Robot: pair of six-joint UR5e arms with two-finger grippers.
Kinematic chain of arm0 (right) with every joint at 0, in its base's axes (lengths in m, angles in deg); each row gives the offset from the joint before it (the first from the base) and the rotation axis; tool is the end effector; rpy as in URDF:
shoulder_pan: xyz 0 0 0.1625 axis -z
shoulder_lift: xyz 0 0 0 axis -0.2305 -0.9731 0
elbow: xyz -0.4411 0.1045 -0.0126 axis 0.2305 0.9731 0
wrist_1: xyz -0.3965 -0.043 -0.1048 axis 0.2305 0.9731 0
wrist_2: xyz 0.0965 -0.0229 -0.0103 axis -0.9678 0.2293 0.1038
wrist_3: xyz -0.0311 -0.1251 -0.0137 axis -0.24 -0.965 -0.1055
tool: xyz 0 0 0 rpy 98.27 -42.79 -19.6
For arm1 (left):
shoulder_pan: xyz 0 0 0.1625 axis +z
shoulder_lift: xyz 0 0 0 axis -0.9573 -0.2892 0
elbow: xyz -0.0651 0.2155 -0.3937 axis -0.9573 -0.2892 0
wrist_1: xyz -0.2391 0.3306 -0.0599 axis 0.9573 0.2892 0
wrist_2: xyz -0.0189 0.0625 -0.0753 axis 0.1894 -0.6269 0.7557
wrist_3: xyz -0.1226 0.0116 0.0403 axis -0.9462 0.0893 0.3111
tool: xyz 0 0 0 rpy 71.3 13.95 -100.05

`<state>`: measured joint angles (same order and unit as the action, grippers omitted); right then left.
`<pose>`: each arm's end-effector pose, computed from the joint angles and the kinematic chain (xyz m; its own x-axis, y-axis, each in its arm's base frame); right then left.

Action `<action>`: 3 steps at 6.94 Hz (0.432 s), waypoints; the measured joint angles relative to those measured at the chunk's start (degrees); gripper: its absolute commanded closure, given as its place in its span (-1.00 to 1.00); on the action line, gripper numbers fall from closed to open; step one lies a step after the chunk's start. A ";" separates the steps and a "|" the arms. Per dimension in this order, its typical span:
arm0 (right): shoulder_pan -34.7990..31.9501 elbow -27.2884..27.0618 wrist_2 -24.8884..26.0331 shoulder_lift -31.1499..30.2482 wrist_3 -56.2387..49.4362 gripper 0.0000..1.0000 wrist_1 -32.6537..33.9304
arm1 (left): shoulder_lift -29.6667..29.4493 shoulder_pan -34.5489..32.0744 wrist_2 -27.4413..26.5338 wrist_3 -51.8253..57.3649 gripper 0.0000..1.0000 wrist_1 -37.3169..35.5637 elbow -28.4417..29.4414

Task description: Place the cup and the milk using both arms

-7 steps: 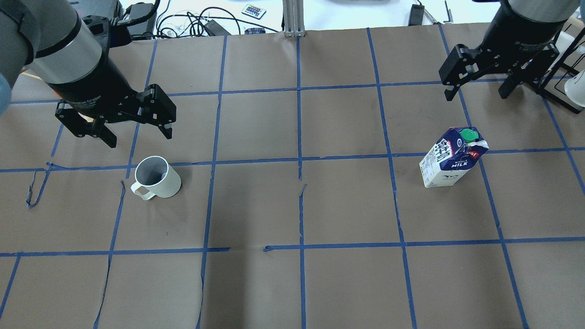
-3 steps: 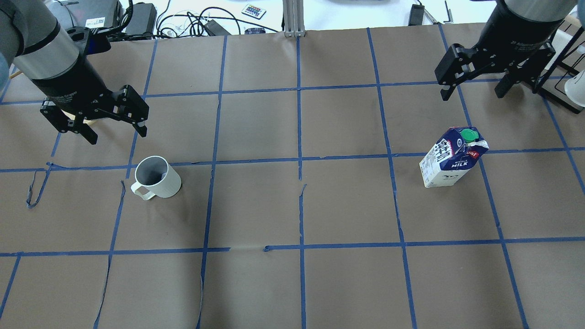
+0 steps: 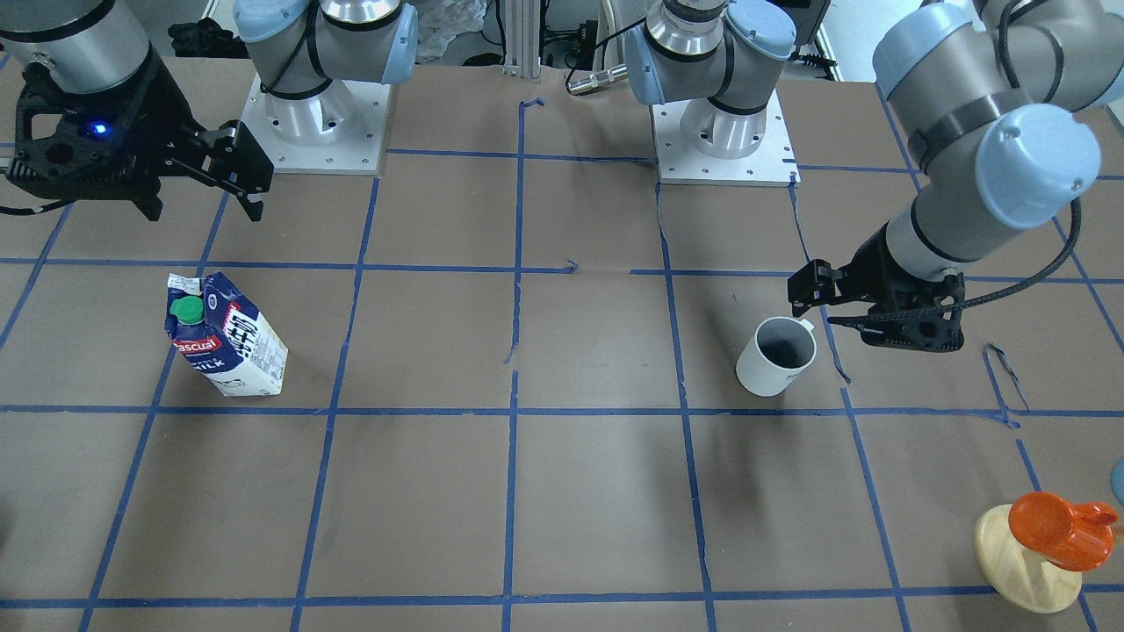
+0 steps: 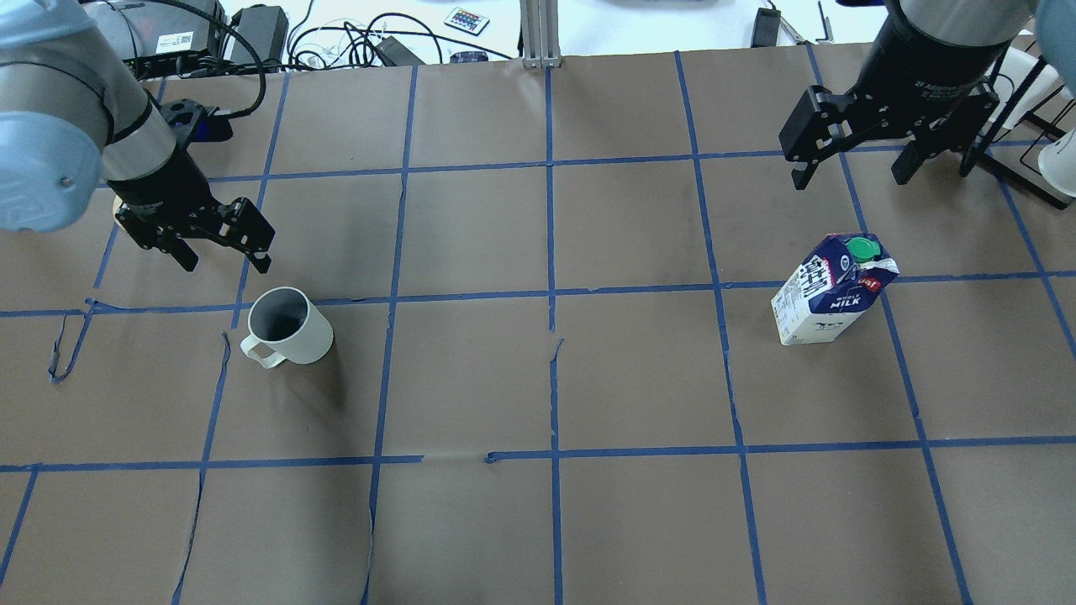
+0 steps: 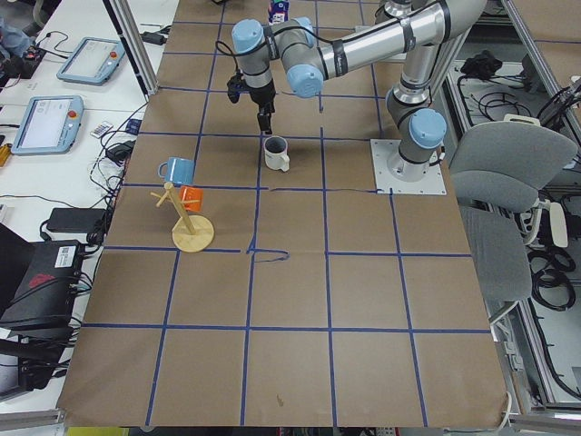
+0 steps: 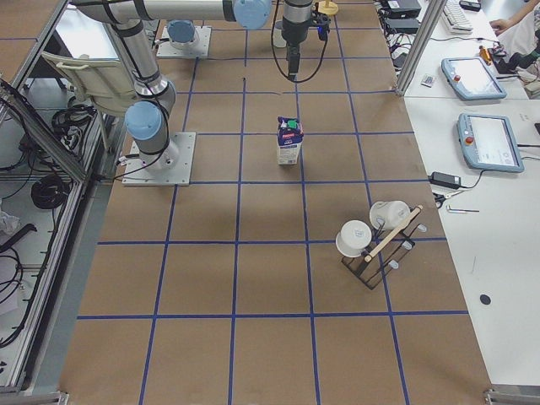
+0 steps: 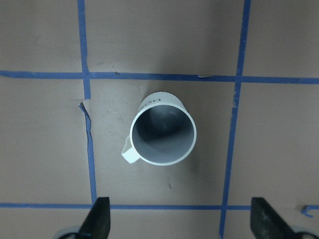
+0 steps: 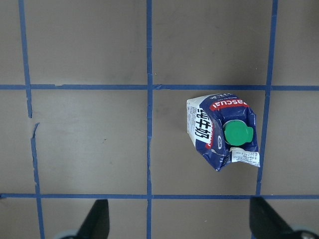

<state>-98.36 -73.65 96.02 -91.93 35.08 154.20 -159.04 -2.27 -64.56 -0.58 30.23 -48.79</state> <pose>0.0911 -0.4930 0.5020 -0.9999 -0.0152 -0.0040 -0.0153 0.9995 0.0269 0.0071 -0.5319 0.3402 -0.9909 0.1338 0.0119 0.1339 0.9774 0.1635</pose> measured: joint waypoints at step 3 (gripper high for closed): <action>-0.05 -0.07 0.47 0.07 -0.02 -1.00 -0.04 | -4.90 0.72 -3.17 7.10 -0.98 -10.30 -5.34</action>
<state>-98.40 -73.72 96.49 -91.86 35.06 154.16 -163.94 -1.55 -67.73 6.52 19.93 -54.13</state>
